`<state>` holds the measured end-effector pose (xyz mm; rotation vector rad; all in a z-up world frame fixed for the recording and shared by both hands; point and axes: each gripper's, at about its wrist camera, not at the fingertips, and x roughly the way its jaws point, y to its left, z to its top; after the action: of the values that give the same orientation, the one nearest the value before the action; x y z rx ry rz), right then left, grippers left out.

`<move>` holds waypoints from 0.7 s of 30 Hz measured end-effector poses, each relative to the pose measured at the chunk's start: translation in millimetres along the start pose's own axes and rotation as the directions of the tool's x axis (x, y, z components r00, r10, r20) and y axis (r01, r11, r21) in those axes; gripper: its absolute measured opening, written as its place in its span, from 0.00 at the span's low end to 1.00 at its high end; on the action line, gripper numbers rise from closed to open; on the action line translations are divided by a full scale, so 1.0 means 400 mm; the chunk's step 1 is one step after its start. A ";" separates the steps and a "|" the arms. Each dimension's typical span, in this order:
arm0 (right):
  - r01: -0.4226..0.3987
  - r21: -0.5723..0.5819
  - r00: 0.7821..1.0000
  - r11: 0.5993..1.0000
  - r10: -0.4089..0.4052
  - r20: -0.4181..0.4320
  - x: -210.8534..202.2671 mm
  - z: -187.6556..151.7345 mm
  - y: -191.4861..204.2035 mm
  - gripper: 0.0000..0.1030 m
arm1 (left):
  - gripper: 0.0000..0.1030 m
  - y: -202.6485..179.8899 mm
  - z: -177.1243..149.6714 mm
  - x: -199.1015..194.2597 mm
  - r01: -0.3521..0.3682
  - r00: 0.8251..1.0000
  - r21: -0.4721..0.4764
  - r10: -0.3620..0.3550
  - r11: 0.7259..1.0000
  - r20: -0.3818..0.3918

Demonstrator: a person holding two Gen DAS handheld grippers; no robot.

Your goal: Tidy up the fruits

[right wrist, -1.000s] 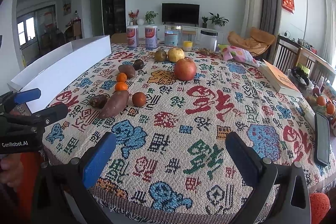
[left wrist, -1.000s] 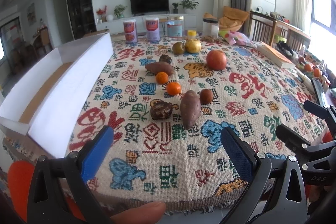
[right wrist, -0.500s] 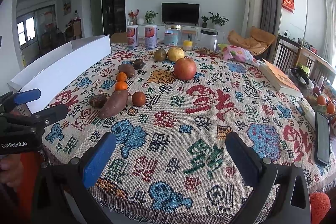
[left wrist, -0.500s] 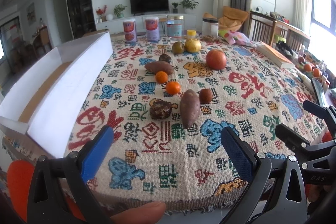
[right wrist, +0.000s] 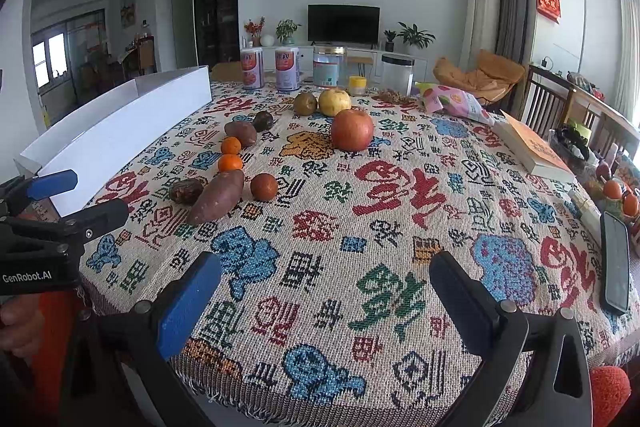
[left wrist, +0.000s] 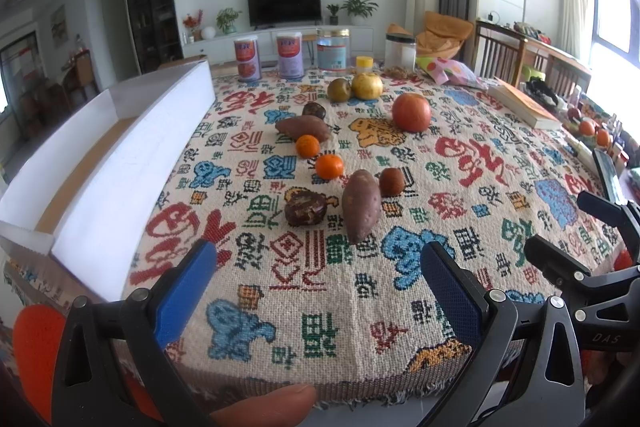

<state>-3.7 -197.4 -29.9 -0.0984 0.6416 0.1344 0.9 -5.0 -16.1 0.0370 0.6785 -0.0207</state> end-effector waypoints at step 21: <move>-0.001 0.005 1.000 1.000 0.001 -0.009 0.005 -0.005 -0.004 1.00 | 0.99 0.023 -0.003 0.013 -0.014 1.000 -0.025 0.014 1.000 -0.009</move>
<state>-3.1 -198.9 -32.6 -0.0933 0.6508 0.1335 4.4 4.0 -19.8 0.0180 0.6874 0.0014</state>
